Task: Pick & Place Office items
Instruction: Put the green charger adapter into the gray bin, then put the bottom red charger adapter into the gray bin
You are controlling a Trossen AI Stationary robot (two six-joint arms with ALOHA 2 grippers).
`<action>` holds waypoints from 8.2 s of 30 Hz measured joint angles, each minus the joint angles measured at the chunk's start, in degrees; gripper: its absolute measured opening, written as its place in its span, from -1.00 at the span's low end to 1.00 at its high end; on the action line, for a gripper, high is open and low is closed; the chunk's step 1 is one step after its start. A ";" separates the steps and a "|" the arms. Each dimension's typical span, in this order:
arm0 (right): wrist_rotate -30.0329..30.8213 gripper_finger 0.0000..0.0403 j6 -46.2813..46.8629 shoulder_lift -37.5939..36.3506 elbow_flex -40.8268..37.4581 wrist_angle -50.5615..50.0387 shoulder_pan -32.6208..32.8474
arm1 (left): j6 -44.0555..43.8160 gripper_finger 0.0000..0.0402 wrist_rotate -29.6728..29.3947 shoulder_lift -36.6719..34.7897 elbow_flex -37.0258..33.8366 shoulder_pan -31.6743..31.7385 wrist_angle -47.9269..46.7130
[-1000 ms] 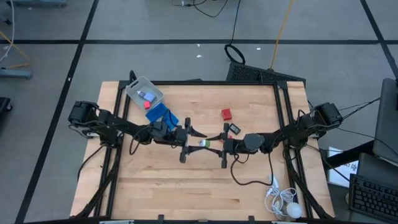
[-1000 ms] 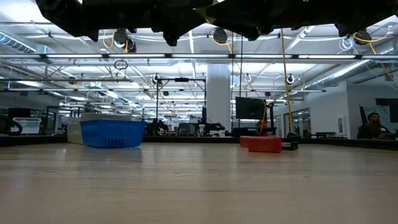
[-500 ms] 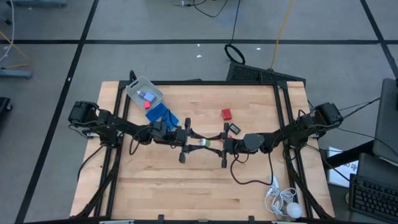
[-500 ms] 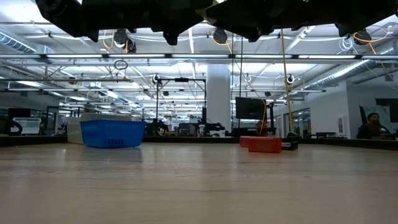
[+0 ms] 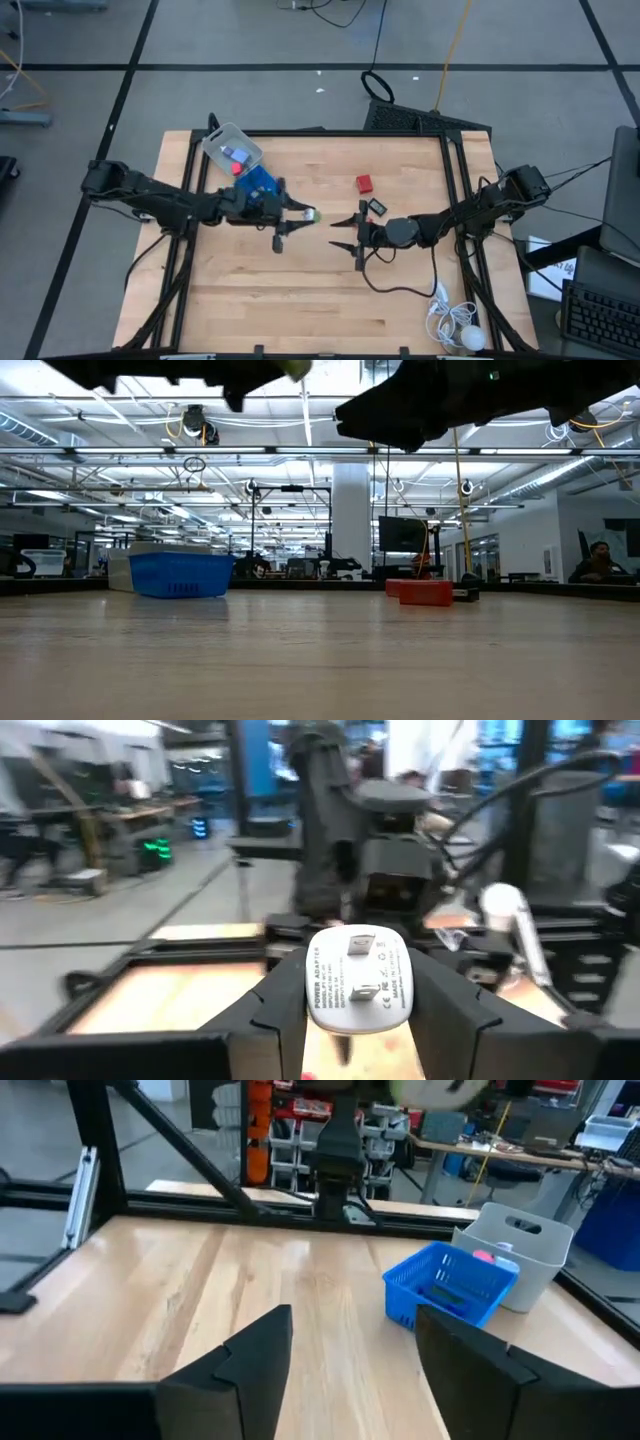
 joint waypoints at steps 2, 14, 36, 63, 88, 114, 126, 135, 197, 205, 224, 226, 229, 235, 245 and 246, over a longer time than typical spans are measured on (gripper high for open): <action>0.03 0.04 0.56 -0.01 0.00 0.50 -0.07 | 0.21 -0.32 -3.72 -2.87 -2.74 -0.30 -0.49; -0.07 0.01 1.31 -0.05 0.04 1.06 -0.56 | 0.08 -0.29 -28.60 -22.45 -20.59 -0.11 -0.48; -4.26 -0.01 3.86 -0.05 0.04 0.60 -1.93 | -30.55 -0.28 -53.90 -28.32 -28.06 11.61 -17.59; -4.28 -0.03 4.67 -0.05 0.04 0.60 -1.93 | -48.54 -0.22 -41.66 -28.17 -28.04 25.46 -39.63; -4.30 -0.03 4.70 -0.05 0.04 0.60 -1.93 | -47.47 0.11 -38.80 -28.17 -28.04 26.83 -40.54; 9.45 -0.02 12.74 -6.19 0.07 -35.60 -1.93 | -25.91 0.12 -0.34 -28.19 -27.98 25.19 -9.14; 9.43 0.27 25.79 -6.50 -1.25 -46.55 -1.93 | -19.18 0.12 2.61 -28.17 -27.98 17.18 -1.58; 9.33 0.47 26.35 -6.47 -9.02 -38.77 -2.26 | -18.84 0.12 2.61 -28.17 -27.98 16.49 -0.22; 0.47 0.35 22.23 3.66 -15.08 -17.80 -8.42 | -13.46 0.12 2.92 -28.17 -28.00 12.73 2.89; 0.29 0.20 22.21 3.80 -15.13 -16.81 -8.44 | -13.39 0.12 2.92 -28.17 -28.00 12.73 2.86; 0.53 0.08 17.37 3.84 -15.19 -15.19 -8.47 | -13.40 0.12 2.92 -28.17 -28.00 12.73 2.89; 0.72 0.06 16.39 3.84 -15.19 -14.84 -8.47 | -13.40 0.12 2.92 -28.17 -28.00 12.73 2.88; 1.97 0.07 15.87 3.84 -15.19 -14.23 -8.49 | -13.40 0.12 2.92 -28.17 -28.00 12.73 2.89; 3.88 0.10 14.65 3.84 -15.20 -13.99 -8.49 | -13.40 0.12 2.92 -28.17 -28.00 12.73 2.89; 3.38 0.09 14.86 3.83 -15.19 -10.33 -8.49 | -13.40 0.12 2.92 -28.17 -28.00 12.73 2.89; 3.23 0.10 14.88 3.82 -15.19 -9.75 -8.45 | -13.40 0.12 2.92 -28.17 -28.00 12.73 2.89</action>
